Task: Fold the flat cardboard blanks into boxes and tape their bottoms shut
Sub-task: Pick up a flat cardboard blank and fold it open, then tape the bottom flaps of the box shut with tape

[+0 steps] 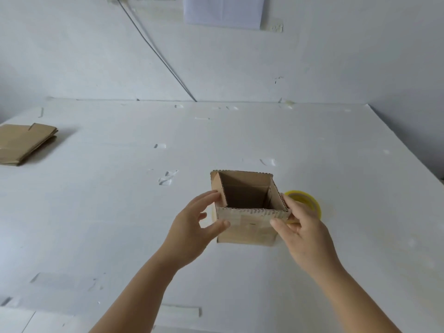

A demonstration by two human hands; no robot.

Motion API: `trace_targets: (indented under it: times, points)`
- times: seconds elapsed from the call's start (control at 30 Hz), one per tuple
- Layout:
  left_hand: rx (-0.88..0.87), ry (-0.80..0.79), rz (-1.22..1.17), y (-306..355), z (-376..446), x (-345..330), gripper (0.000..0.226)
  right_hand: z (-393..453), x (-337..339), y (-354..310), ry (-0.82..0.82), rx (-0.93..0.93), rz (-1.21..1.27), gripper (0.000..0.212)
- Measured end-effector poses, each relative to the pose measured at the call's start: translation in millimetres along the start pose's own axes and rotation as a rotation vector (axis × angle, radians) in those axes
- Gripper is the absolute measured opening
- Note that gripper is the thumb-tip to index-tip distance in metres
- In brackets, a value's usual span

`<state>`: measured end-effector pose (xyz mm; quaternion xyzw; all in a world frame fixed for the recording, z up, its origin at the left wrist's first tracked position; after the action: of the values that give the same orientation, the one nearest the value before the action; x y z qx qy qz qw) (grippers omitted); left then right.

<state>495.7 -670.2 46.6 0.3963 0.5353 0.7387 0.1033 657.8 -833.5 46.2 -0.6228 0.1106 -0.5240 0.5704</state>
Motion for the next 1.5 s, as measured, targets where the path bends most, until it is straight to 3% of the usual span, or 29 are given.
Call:
trace_targets:
  times: [0.07, 0.2, 0.33, 0.43, 0.53, 0.63, 0.77, 0.87, 0.97, 1.07, 1.13, 1.33, 1.5]
  points:
    - [-0.044, 0.047, 0.068, -2, 0, 0, 0.052, -2, -2, -1, 0.030, 0.044, 0.003, 0.047]
    - [-0.121, 0.104, 0.134, -4, 0, -1, 0.035, -1, -12, -1, -0.014, 0.174, -0.102, 0.044]
    - [-0.124, 0.143, 0.080, -5, -2, -2, 0.020, 2, -15, 3, -0.085, 0.155, -0.141, 0.044]
    - [-0.084, 0.215, 0.025, -5, -1, -3, 0.013, 6, -17, 6, -0.123, 0.065, -0.092, 0.029]
    - [-0.007, 0.295, -0.035, -3, 1, -5, 0.022, 8, -13, 5, 0.045, 0.042, -0.039, 0.012]
    - [0.023, 0.317, -0.092, -1, 6, -5, 0.033, 10, -13, 9, 0.135, -0.065, 0.058, 0.034]
    - [0.018, 0.176, -0.058, -8, 18, -6, 0.072, 18, -17, 8, 0.054, -0.060, 0.036, 0.073]
    - [-0.018, 0.038, 0.022, -6, 26, -9, 0.083, 27, -20, 1, -0.084, 0.017, -0.069, 0.084]
    - [-0.093, -0.015, 0.123, -1, 33, -7, 0.077, 36, -20, -6, -0.100, 0.114, -0.208, 0.072]
    - [-0.182, -0.042, 0.334, 4, 32, -8, 0.045, 35, -22, -8, -0.057, 0.205, -0.331, 0.035]
    - [-0.249, -0.024, 0.466, 10, 29, -9, 0.037, 31, -23, -10, -0.002, 0.305, -0.418, 0.026]
    - [-0.415, -0.239, 0.773, 26, 22, -44, 0.052, 22, -26, -18, 0.001, 0.494, -0.525, 0.037]
    - [-0.448, -0.246, 0.835, 24, 23, -68, 0.053, 23, -29, -9, -0.058, 0.400, -0.458, 0.036]
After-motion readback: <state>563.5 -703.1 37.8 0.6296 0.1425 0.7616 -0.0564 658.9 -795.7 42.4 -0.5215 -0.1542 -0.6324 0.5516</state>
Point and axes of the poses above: each hand's wrist, its own z-axis towards the middle knuckle, its own x-axis out of the back of the hand, y = z × x, the point moved 6 cm from there along z, towards the middle knuckle, and after that the axes turned 6 degrees about y, right-handed, at the moved point
